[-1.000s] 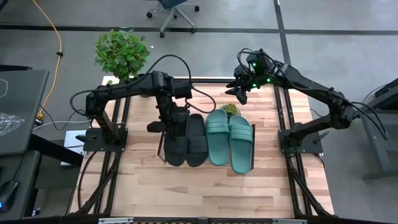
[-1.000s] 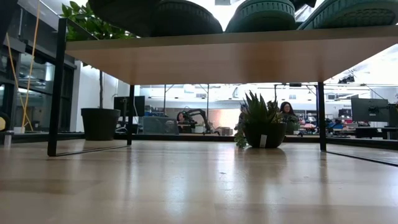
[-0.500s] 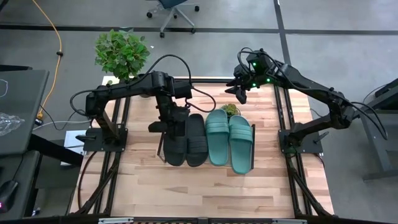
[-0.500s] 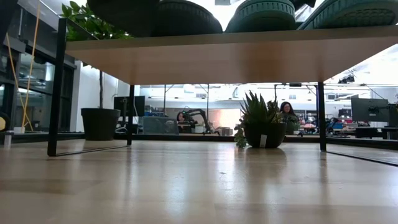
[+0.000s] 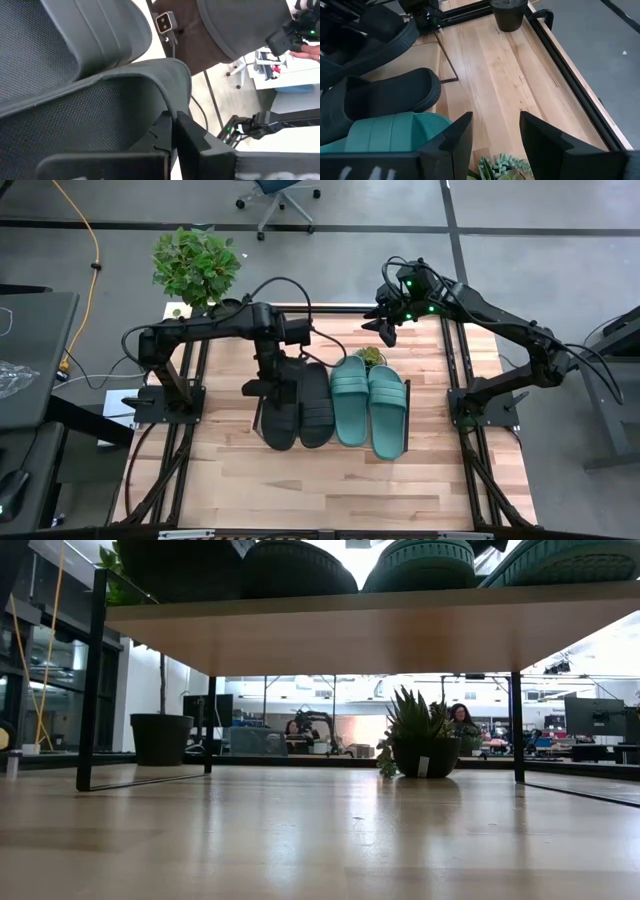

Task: Pick and place slides into the shelf
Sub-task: Put the black slipper on the shelf

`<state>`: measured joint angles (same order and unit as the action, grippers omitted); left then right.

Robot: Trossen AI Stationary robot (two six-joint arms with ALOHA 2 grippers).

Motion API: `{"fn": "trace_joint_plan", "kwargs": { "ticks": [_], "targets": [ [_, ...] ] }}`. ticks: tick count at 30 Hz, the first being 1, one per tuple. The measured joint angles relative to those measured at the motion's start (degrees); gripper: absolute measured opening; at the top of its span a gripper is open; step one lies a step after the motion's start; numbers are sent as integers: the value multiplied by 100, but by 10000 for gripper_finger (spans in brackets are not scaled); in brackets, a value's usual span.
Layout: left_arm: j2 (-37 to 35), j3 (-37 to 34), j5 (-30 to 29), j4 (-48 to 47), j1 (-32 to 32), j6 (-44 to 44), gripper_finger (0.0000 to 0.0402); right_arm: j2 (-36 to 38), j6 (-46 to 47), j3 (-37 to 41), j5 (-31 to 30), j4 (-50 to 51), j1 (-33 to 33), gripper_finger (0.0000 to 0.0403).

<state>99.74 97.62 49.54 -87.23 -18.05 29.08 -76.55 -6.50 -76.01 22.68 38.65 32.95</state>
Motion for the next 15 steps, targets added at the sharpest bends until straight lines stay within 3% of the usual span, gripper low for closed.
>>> {"fn": "trace_joint_plan", "kwargs": {
  "ticks": [15],
  "targets": [
    [181,-56,27,75,-37,71,0,0,153,2,0,-8,0,154]
  ]
}}
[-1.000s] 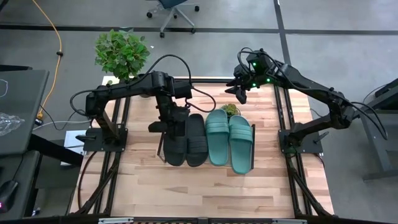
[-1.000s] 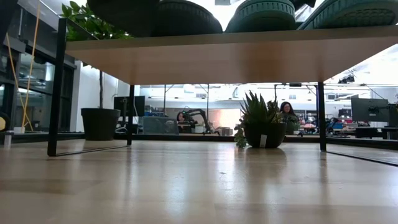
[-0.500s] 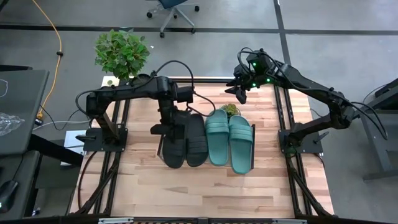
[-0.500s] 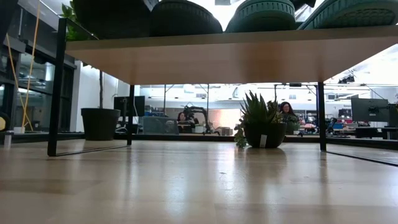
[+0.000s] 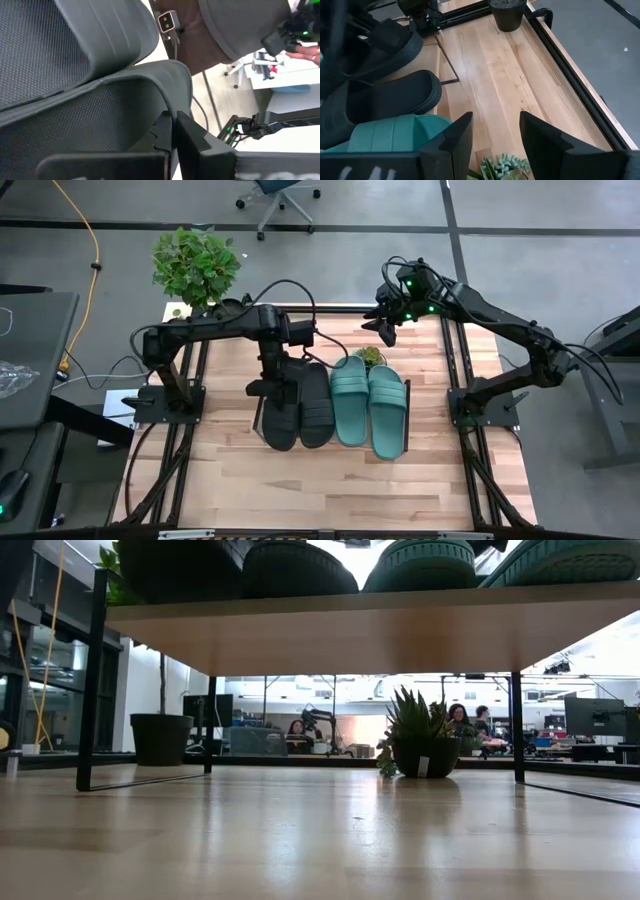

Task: Pick and place slides into the shelf
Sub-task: Put the black slipper on the shelf

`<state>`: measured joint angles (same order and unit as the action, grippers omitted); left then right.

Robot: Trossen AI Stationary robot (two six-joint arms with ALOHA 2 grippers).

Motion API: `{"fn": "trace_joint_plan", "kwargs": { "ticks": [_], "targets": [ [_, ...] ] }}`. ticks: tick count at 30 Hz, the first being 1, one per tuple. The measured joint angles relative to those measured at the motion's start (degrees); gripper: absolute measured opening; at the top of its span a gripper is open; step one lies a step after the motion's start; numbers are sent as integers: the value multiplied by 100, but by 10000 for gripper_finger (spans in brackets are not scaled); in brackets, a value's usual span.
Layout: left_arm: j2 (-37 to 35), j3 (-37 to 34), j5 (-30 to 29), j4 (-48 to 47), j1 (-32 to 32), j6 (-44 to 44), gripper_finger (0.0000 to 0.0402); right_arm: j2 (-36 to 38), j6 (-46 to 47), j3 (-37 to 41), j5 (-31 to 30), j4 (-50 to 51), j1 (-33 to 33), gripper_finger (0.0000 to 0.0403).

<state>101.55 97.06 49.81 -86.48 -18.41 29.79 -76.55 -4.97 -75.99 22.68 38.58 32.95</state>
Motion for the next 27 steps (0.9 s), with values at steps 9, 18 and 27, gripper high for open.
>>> {"fn": "trace_joint_plan", "kwargs": {
  "ticks": [9,18,27],
  "targets": [
    [36,-316,154,119,-2,38,0,2,0,-2,2,-3,0,154],
    [36,-316,15,48,-446,-115,0,2,0,-2,18,-3,2,154],
    [36,-316,357,-95,-632,-7,0,2,0,-2,55,12,1,154]
  ]
}}
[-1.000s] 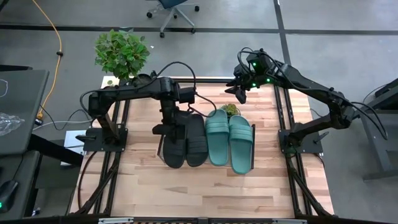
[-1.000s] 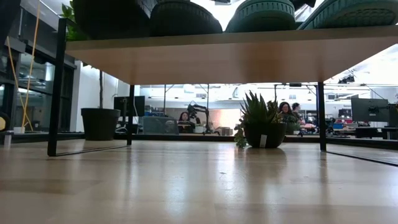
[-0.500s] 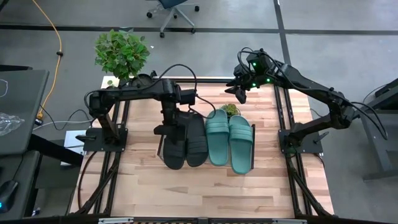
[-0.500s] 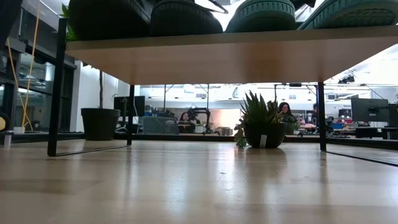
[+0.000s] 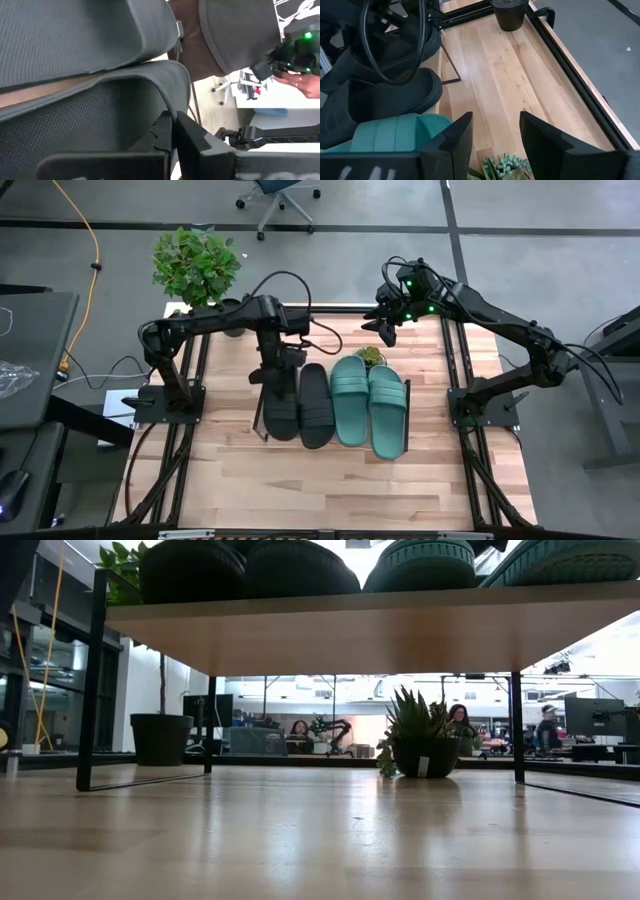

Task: Pick and place slides into the shelf
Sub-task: Put the black slipper on the shelf, then return to Home Position

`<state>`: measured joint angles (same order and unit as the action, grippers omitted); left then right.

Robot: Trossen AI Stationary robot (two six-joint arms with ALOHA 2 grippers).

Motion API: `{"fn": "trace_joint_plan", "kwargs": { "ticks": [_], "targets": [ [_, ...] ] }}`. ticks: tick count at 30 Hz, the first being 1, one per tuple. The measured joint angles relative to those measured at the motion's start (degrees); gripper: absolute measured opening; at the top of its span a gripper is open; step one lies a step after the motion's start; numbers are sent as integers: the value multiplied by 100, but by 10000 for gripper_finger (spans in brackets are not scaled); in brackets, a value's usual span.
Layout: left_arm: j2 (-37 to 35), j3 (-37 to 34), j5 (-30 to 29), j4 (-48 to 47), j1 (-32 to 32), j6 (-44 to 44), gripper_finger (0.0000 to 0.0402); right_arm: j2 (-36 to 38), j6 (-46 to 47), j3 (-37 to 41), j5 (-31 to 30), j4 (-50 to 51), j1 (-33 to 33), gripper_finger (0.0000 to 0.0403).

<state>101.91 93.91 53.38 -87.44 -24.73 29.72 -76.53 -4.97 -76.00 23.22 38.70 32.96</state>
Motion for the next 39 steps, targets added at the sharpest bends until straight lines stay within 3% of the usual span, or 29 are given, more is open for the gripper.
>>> {"fn": "trace_joint_plan", "kwargs": {
  "ticks": [16,39],
  "targets": [
    [66,9,110,-173,0,119,5,0,-109,-1,17,-9,-1,154],
    [129,9,-309,-74,0,192,138,0,-86,1,13,-15,-1,154]
  ]
}}
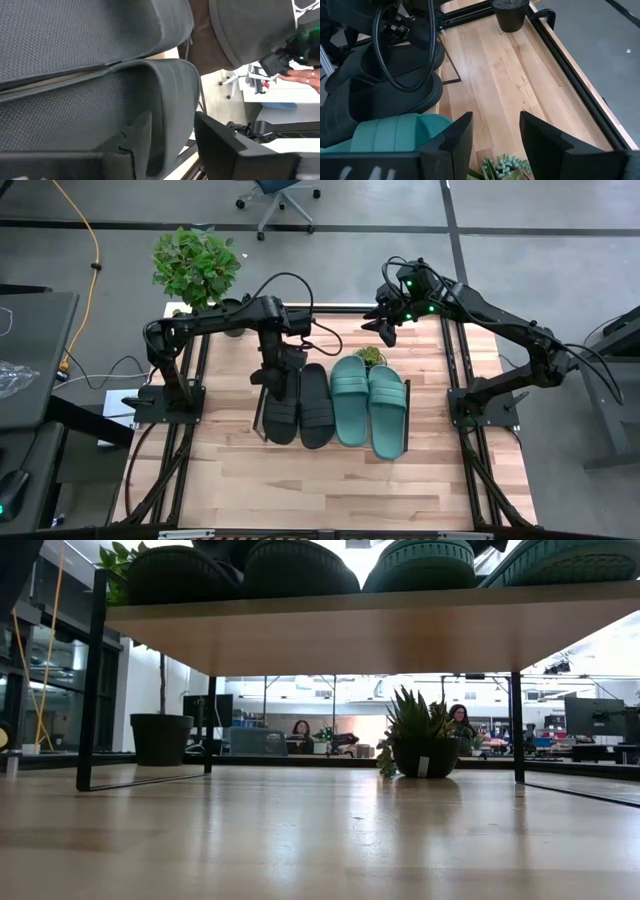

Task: Pick and place slides into the shelf
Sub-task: Return to Home Position

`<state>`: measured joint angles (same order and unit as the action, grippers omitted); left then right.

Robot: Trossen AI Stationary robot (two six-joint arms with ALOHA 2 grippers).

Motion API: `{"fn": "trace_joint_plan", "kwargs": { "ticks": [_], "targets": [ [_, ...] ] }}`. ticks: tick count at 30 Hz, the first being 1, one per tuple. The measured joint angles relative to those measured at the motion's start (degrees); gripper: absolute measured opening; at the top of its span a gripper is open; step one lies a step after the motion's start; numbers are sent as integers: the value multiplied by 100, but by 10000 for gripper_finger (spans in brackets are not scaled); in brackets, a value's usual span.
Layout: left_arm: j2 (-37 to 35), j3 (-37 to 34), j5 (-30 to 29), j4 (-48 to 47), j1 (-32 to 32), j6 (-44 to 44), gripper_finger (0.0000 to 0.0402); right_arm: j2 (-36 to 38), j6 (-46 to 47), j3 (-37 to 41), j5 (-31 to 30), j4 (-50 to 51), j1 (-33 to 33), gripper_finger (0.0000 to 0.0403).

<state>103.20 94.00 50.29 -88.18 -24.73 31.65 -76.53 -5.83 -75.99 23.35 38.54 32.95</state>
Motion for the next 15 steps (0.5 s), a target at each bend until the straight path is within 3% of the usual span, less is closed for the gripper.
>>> {"fn": "trace_joint_plan", "kwargs": {
  "ticks": [15],
  "targets": [
    [0,3,-104,66,-7,60,115,0,88,0,-65,-4,2,154]
  ]
}}
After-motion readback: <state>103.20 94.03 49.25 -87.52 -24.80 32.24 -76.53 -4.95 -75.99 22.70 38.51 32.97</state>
